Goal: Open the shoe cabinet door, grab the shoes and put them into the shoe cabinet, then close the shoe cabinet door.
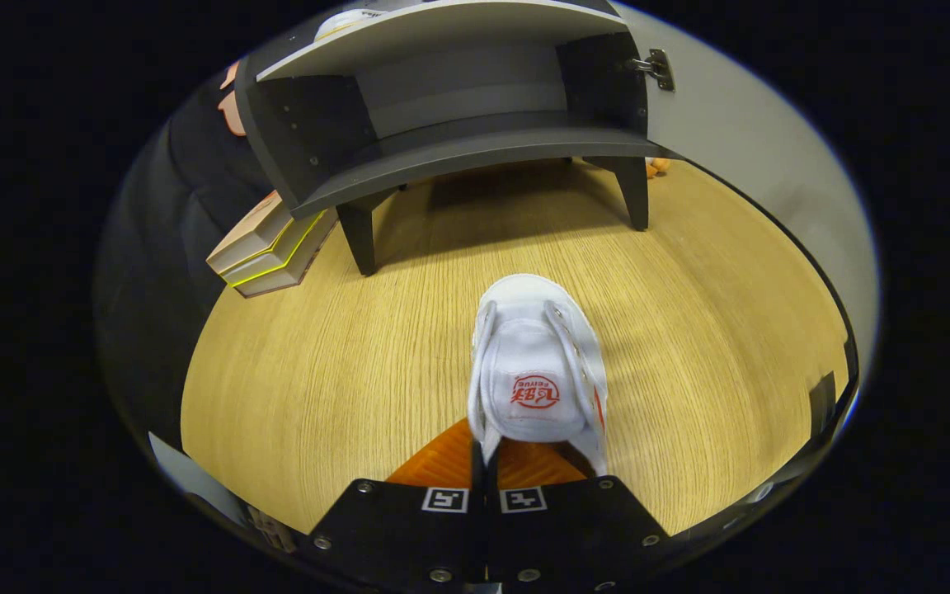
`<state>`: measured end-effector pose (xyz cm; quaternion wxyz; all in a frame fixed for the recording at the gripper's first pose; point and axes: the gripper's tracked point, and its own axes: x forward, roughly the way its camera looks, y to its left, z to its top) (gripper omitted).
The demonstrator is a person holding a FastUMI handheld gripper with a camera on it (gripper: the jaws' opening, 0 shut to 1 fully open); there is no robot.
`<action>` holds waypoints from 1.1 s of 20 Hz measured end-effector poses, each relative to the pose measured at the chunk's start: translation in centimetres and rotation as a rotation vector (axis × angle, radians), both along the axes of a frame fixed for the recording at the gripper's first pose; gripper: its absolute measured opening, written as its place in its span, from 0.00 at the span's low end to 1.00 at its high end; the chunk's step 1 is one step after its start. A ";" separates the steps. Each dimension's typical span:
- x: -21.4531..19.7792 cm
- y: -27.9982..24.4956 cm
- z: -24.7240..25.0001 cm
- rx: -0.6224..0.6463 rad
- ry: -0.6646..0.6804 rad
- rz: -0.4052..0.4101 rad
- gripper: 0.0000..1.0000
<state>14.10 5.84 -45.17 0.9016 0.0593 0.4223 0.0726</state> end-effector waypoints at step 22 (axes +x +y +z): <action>4.8 -2.2 31.3 -0.073 -0.488 0.096 0.00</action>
